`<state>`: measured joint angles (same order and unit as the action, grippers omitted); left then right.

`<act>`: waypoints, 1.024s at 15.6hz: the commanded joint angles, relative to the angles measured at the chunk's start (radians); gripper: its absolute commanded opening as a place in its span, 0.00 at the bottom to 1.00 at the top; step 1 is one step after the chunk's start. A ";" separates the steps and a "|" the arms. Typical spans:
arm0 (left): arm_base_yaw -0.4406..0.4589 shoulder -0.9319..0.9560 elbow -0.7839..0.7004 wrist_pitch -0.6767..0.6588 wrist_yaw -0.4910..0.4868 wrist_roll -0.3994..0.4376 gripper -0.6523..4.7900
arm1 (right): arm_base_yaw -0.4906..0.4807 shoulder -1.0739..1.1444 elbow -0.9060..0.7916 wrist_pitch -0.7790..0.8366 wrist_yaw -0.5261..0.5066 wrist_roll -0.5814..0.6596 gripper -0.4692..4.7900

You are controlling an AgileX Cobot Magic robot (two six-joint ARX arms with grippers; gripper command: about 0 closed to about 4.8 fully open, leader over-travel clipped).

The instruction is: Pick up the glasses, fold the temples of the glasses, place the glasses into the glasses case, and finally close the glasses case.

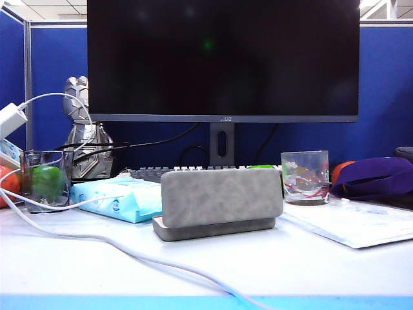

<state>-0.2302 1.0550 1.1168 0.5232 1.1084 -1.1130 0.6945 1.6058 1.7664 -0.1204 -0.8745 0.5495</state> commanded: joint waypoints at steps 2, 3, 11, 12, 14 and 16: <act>-0.001 -0.003 0.004 0.016 0.008 0.001 0.11 | 0.004 -0.005 0.008 0.028 -0.099 -0.003 0.08; -0.001 -0.003 0.004 0.016 0.008 0.001 0.11 | 0.007 -0.005 0.008 0.029 -0.138 -0.003 0.08; -0.001 -0.001 0.004 -0.139 0.010 0.259 0.11 | -0.138 -0.022 0.008 -0.385 0.294 -0.165 0.08; -0.001 0.002 0.004 -0.190 0.003 0.334 0.11 | -0.152 -0.022 0.008 -0.442 0.319 -0.164 0.08; -0.001 0.037 0.004 -0.393 -0.049 0.565 0.11 | -0.171 -0.011 0.006 -0.626 0.420 -0.222 0.08; -0.001 0.088 0.003 -0.530 -0.116 0.723 0.11 | -0.171 0.024 0.005 -0.721 0.499 -0.306 0.08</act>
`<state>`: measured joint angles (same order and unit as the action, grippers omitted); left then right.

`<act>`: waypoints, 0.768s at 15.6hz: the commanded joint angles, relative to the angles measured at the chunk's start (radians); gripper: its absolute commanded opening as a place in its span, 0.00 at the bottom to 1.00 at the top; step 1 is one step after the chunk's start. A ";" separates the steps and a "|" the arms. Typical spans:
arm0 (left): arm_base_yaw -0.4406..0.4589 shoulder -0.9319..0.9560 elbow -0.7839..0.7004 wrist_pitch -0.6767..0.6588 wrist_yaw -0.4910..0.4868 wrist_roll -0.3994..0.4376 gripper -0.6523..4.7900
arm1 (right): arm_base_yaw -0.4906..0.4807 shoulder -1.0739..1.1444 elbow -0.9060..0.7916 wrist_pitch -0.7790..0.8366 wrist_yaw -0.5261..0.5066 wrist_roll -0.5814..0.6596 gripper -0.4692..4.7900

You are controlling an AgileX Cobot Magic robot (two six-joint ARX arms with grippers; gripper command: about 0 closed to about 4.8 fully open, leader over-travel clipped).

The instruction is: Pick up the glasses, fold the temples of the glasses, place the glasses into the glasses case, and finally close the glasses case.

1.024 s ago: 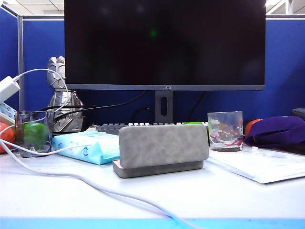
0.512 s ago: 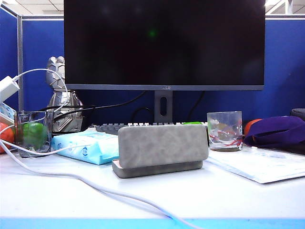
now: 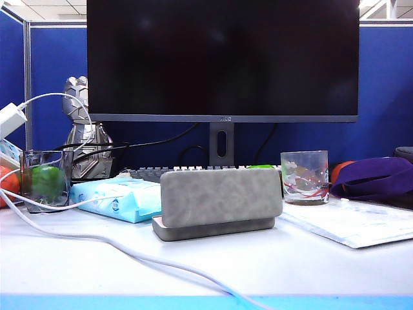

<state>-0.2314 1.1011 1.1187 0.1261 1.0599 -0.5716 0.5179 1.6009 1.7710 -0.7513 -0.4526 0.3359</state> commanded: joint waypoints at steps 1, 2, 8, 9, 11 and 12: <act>-0.007 0.079 0.002 -0.163 -0.090 0.235 0.11 | 0.006 0.054 0.001 -0.108 0.081 -0.112 0.08; -0.021 0.123 0.002 -0.175 -0.114 0.276 0.11 | 0.006 0.079 0.001 -0.126 0.080 -0.129 0.08; -0.068 0.462 0.002 -0.201 -0.121 0.444 0.11 | 0.002 0.102 0.001 -0.214 0.231 -0.135 0.08; -0.068 0.525 0.002 -0.203 -0.128 0.481 0.11 | -0.004 0.071 0.001 -0.196 0.254 -0.134 0.08; -0.068 0.603 0.002 -0.184 -0.144 0.497 0.11 | -0.004 0.033 0.001 -0.177 0.253 -0.135 0.08; -0.068 0.636 0.002 -0.163 -0.144 0.497 0.11 | -0.004 0.021 0.001 -0.167 0.253 -0.135 0.08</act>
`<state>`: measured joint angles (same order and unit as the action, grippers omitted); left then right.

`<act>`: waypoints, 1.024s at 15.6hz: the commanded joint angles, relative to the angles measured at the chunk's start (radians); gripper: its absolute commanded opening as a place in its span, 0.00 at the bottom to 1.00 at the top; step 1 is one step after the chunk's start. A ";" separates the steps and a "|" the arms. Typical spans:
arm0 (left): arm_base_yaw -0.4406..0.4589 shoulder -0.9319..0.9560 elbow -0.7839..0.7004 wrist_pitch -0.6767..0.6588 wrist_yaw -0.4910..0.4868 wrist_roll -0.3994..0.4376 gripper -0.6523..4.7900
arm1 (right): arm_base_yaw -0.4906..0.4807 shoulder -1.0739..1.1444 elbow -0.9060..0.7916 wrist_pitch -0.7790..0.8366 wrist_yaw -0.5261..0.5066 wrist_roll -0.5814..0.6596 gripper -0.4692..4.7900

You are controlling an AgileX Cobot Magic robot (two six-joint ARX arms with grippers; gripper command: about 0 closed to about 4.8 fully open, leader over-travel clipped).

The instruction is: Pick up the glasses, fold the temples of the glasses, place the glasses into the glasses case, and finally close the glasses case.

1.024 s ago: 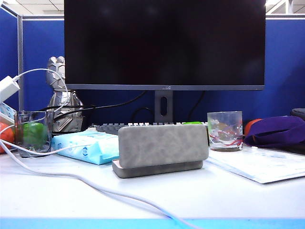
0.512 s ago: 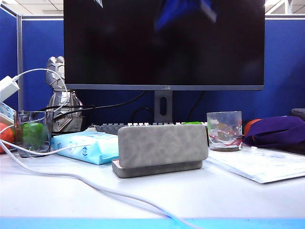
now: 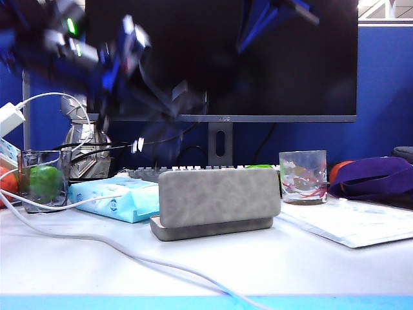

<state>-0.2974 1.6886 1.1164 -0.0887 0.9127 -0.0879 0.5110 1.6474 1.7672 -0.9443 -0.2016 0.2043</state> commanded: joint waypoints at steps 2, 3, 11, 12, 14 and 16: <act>-0.021 0.107 0.004 0.076 0.005 -0.003 0.11 | 0.003 -0.045 0.005 0.036 0.000 -0.003 0.08; -0.038 0.121 0.004 0.074 -0.005 -0.039 0.11 | 0.003 -0.048 0.005 0.036 -0.002 -0.003 0.08; -0.234 0.136 0.004 -0.012 -0.156 -0.077 0.11 | 0.002 -0.066 0.005 0.020 -0.044 -0.019 0.08; -0.233 0.135 0.004 -0.020 -0.175 -0.077 0.11 | 0.002 -0.066 0.005 0.021 -0.044 -0.020 0.08; -0.233 0.133 0.007 -0.023 -0.195 -0.054 0.11 | 0.002 -0.066 0.005 0.008 -0.047 -0.021 0.08; -0.233 0.128 0.019 -0.036 -0.196 -0.031 0.11 | 0.002 -0.066 0.005 -0.008 -0.048 -0.021 0.08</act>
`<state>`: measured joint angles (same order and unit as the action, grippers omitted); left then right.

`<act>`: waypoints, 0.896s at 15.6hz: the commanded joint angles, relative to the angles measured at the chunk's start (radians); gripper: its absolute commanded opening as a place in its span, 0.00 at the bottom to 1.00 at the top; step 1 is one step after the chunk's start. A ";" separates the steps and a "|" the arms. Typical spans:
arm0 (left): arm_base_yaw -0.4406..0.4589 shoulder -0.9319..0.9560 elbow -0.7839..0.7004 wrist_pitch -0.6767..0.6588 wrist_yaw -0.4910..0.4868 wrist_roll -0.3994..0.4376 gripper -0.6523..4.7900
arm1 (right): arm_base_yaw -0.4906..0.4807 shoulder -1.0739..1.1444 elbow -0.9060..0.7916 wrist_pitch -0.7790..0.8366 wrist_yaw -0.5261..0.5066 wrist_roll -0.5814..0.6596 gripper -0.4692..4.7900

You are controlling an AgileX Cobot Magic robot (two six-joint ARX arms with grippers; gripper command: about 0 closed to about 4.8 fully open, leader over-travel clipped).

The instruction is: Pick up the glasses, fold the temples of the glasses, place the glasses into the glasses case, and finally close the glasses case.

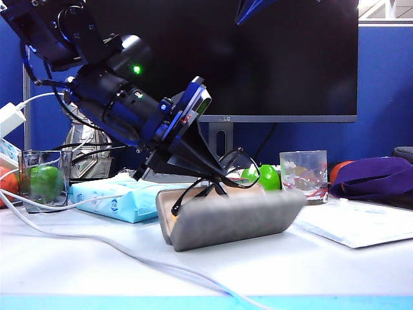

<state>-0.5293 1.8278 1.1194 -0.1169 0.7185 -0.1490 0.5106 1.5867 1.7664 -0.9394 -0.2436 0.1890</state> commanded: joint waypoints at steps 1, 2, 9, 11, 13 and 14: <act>-0.001 -0.011 0.030 -0.031 -0.001 0.034 0.11 | 0.002 -0.006 0.006 -0.015 -0.006 -0.006 0.08; -0.001 -0.011 0.055 -0.079 -0.004 0.058 0.11 | 0.002 -0.006 0.006 -0.016 -0.006 -0.006 0.08; -0.002 -0.008 0.189 -0.344 -0.054 0.111 0.11 | 0.002 -0.017 0.006 -0.015 -0.011 -0.006 0.08; -0.003 -0.002 0.188 -0.360 -0.042 0.116 0.11 | 0.002 -0.017 0.006 -0.016 -0.022 -0.007 0.08; -0.003 0.005 0.188 -0.357 -0.043 0.116 0.11 | 0.003 -0.017 0.006 -0.018 -0.026 -0.006 0.08; -0.003 0.006 0.188 -0.352 -0.051 0.128 0.11 | 0.003 -0.017 0.006 -0.021 -0.026 -0.006 0.08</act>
<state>-0.5297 1.8339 1.3018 -0.4789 0.6659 -0.0376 0.5110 1.5753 1.7664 -0.9634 -0.2634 0.1879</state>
